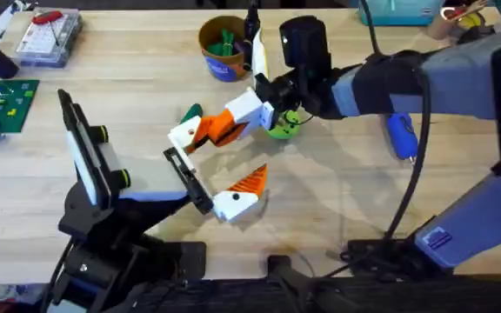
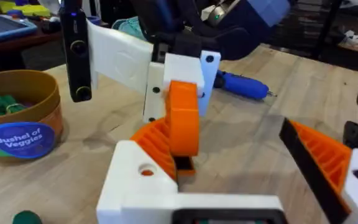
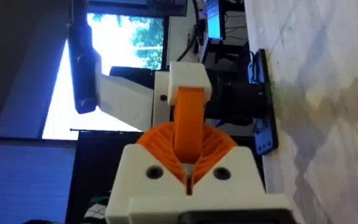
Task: Pick up the gripper from the table and insert it into the empty holder that is missing its gripper. Then pick up a screw, insert it into the mounting hole, and use the screwdriver to tighten it. Finally, clean up the table by picking up the vegetable and placing it into the bucket.
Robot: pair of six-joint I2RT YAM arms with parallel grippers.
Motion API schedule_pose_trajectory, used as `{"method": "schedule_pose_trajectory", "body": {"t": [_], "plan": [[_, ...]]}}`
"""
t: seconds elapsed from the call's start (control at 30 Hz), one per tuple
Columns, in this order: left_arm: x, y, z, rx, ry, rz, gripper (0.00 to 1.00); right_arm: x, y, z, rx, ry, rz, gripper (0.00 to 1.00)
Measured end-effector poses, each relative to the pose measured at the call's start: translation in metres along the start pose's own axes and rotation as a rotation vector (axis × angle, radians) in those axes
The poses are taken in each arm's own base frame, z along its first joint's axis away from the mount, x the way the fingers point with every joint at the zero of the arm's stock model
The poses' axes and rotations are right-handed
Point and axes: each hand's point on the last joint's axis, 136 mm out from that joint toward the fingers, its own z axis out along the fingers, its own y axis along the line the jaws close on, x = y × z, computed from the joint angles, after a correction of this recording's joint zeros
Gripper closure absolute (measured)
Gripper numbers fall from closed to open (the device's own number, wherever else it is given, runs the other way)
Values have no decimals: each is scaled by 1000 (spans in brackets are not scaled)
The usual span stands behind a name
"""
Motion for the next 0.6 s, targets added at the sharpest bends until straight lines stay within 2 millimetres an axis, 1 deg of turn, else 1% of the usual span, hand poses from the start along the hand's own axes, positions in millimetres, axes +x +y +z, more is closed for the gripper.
{"method": "schedule_pose_trajectory", "body": {"t": [0.6], "plan": [[0, 1, 0, -5, -1, 4, 9, 0, 0, 0, 0, 1, 6, 995]]}}
